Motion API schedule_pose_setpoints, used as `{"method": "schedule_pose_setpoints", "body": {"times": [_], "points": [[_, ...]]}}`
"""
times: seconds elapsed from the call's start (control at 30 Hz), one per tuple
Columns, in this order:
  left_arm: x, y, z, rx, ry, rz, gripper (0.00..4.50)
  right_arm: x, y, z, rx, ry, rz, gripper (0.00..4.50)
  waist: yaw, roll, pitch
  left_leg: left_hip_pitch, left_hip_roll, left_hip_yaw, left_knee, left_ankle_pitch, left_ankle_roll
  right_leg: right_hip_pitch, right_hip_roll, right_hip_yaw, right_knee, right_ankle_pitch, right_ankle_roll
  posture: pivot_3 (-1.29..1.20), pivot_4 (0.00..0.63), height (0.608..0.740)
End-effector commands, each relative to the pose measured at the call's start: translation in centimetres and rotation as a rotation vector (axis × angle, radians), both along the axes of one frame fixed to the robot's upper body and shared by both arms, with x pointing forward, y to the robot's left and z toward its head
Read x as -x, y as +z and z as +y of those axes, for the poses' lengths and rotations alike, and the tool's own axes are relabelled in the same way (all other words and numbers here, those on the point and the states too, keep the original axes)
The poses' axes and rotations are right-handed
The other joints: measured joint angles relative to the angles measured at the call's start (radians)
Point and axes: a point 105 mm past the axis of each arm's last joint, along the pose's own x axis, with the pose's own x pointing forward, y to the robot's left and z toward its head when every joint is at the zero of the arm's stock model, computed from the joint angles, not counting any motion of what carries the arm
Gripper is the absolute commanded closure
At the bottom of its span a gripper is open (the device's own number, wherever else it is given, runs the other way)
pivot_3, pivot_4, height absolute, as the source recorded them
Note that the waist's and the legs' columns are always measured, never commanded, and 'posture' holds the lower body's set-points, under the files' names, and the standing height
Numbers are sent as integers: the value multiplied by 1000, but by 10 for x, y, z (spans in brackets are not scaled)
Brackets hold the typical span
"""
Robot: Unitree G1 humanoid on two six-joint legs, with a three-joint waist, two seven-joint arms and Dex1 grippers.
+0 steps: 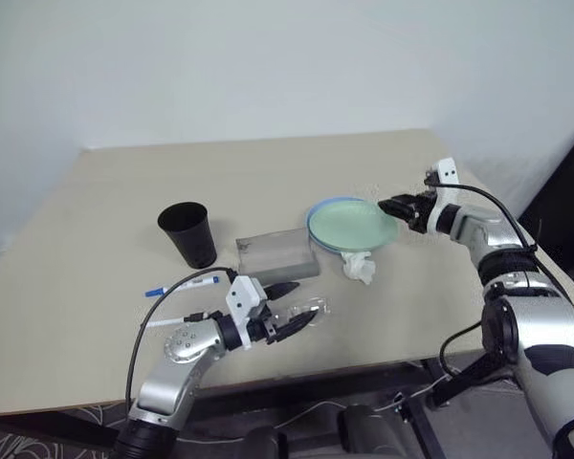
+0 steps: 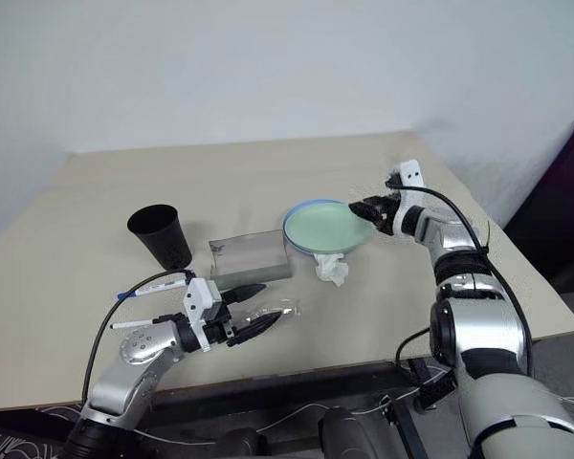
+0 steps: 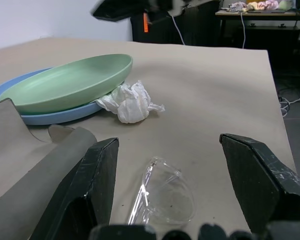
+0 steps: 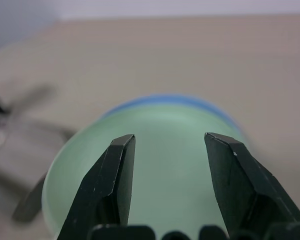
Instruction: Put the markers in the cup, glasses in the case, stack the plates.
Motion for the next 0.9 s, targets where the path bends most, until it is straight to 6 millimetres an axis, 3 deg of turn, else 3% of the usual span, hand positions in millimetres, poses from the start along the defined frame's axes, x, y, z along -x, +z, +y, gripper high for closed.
{"method": "schedule_pose_setpoints", "body": {"times": [0.03, 0.2, 0.23, 0.37, 0.5, 0.9], "points": [[-7, 14, 6, -3, 4, -65, 1072, 15, 12, 8, 29, 139, -30, 1745, 0, 1, 0, 0, 0, 0, 0, 0, 0, 0, 0, 0, 0, 0, 0, 0, 0, 737], [-11, 14, 10, -7, 10, -71, 1072, 40, 5, 16, 59, 232, 0, 127, 0, 2, 0, 0, 0, 0, 1, 0, 0, 0, 0, 0, 1, 0, 0, 0, 0, 737], [-12, 14, 10, -8, 10, -72, 1072, 45, 3, 17, 72, 253, 10, 20, 1, 2, 0, 0, 0, 0, 1, 0, 0, 0, 0, 0, 1, 0, 0, 0, 0, 737], [-12, 13, 10, -7, 11, -73, 1072, 64, -8, 20, 125, 314, 55, 20, 1, 2, 0, 0, 0, 0, 2, 0, 0, 0, 0, -1, 0, 0, 0, 0, 0, 737], [-12, 12, 9, -6, 11, -73, 1072, 71, -21, 26, 164, 322, 81, 20, 1, 2, 0, 0, 0, 0, 2, 0, 0, 1, 0, -1, 0, 0, 0, 0, 0, 737], [-12, 12, 9, -10, 16, -75, 1072, 48, -52, 48, 222, 228, 111, 20, 1, 2, 0, 0, 0, 0, 3, 0, 0, 1, 0, -1, 0, 0, 0, 0, 0, 737]]}}
